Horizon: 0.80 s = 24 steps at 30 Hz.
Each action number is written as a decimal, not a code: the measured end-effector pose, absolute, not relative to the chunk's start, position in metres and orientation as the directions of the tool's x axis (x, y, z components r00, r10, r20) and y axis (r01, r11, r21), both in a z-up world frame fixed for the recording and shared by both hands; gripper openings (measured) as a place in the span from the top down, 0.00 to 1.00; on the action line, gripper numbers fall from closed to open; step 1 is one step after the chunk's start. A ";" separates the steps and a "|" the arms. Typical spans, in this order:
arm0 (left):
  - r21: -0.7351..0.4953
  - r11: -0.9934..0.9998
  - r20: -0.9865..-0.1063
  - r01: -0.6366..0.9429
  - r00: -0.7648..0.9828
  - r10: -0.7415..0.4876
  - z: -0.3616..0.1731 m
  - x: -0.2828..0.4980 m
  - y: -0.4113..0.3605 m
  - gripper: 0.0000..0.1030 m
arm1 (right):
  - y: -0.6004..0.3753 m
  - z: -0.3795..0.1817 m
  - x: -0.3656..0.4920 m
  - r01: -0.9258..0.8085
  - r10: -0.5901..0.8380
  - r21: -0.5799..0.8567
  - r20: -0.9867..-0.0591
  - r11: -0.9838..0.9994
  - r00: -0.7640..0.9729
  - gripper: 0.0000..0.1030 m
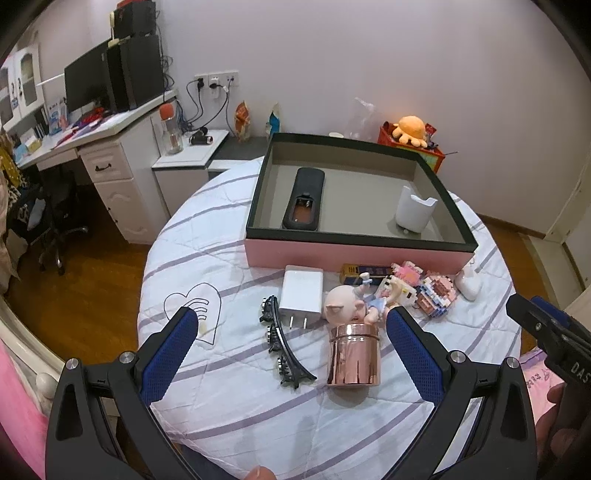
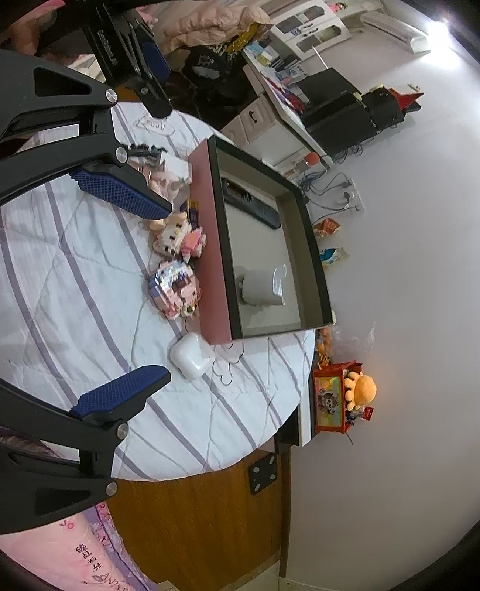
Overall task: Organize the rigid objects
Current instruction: 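Move the right gripper toward the white earbud case, then close the right gripper on the white earbud case and lift it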
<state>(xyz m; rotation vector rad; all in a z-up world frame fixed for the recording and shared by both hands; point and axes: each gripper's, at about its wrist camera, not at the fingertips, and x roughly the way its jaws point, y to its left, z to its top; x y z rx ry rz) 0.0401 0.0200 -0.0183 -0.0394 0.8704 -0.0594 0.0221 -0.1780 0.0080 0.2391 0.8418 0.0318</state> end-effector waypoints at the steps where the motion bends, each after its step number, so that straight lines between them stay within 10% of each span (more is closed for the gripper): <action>1: -0.062 0.998 -0.766 0.031 0.640 -0.068 -0.020 0.042 0.021 0.00 | -0.179 0.006 0.025 0.070 0.117 0.217 -0.739 0.974 0.663 0.20; 24: -0.040 0.999 -0.815 -0.002 0.579 -0.032 -0.053 0.093 0.017 0.00 | -0.209 -0.068 0.109 0.112 -0.050 0.008 -0.861 0.994 0.506 0.34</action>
